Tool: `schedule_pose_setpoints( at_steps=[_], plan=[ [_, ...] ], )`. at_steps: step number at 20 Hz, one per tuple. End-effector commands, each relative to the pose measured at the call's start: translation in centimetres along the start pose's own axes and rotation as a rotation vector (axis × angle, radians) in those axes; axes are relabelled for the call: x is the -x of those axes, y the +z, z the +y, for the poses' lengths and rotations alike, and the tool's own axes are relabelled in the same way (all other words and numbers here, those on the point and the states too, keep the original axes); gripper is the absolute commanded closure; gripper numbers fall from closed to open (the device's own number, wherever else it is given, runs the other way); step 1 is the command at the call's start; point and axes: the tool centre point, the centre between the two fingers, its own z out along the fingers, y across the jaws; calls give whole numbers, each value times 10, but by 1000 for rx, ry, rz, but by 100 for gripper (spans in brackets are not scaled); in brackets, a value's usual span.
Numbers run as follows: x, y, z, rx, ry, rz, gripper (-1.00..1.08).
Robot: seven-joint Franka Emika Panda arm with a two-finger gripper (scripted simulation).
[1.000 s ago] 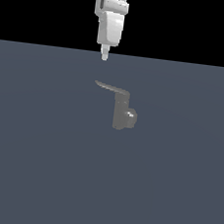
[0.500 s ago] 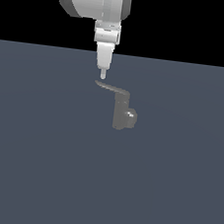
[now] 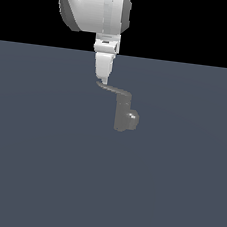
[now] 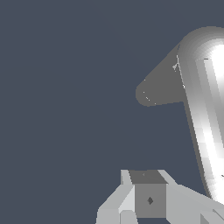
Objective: Turn on the faucet by rotating a designated handle.
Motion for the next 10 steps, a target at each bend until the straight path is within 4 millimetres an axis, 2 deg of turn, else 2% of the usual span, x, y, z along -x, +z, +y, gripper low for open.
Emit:
schedule_pose_setpoints(
  at_steps=[1, 4, 10],
  plan=[
    [0, 1, -1, -1, 4, 1, 108],
    [0, 1, -1, -1, 3, 1, 108],
    [3, 1, 15, -1, 3, 1, 108]
  ],
)
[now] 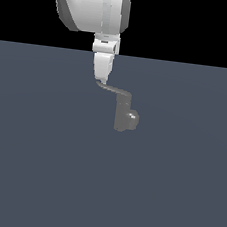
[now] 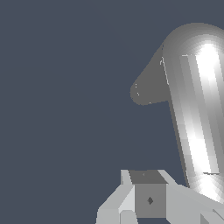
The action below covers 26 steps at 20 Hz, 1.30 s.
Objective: Turn on the faucet by rotating a designated handle.
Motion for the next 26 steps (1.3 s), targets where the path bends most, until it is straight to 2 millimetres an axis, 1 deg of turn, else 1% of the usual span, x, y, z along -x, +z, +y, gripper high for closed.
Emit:
schedule_pose_setpoints(
  at_steps=[1, 21, 22, 23, 26],
  plan=[
    [1, 0, 7, 0, 0, 0, 108],
    [11, 0, 63, -1, 0, 0, 108],
    [11, 0, 63, -1, 0, 0, 108],
    [8, -1, 58, -6, 4, 1, 108],
    [3, -1, 66, -5, 4, 1, 108]
  ],
)
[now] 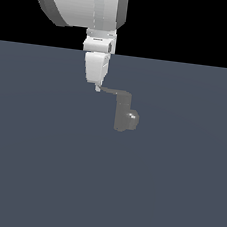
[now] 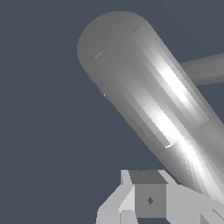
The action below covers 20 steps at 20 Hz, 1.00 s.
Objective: Turn on the faucet by rotating a designated handle.
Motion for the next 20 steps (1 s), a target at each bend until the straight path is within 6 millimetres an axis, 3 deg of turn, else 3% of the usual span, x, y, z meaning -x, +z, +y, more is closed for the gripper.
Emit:
schedule_pose_setpoints(
  at_steps=[1, 20],
  plan=[
    [-7, 1, 7, 3, 5, 2, 108],
    [-41, 1, 64, 7, 2, 1, 108]
  ],
)
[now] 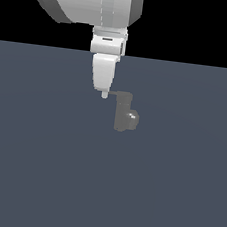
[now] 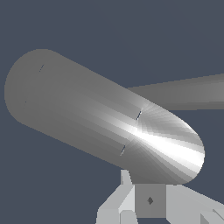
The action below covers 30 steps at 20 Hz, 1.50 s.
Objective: Turn on the faucet by rotating a designated handle.
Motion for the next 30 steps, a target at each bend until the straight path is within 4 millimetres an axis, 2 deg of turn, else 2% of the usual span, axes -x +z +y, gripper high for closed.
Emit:
schedule_pose_setpoints(
  at_steps=[1, 2, 16, 17, 18, 30],
  plan=[
    [-10, 2, 7, 6, 12, 2, 108],
    [-1, 0, 2, 0, 0, 0, 108],
    [-89, 2, 22, 7, 11, 2, 108],
    [-89, 2, 22, 7, 11, 2, 108],
    [-59, -1, 18, 2, -34, -5, 108],
    [-109, 1, -5, 4, -10, -1, 108]
  ],
)
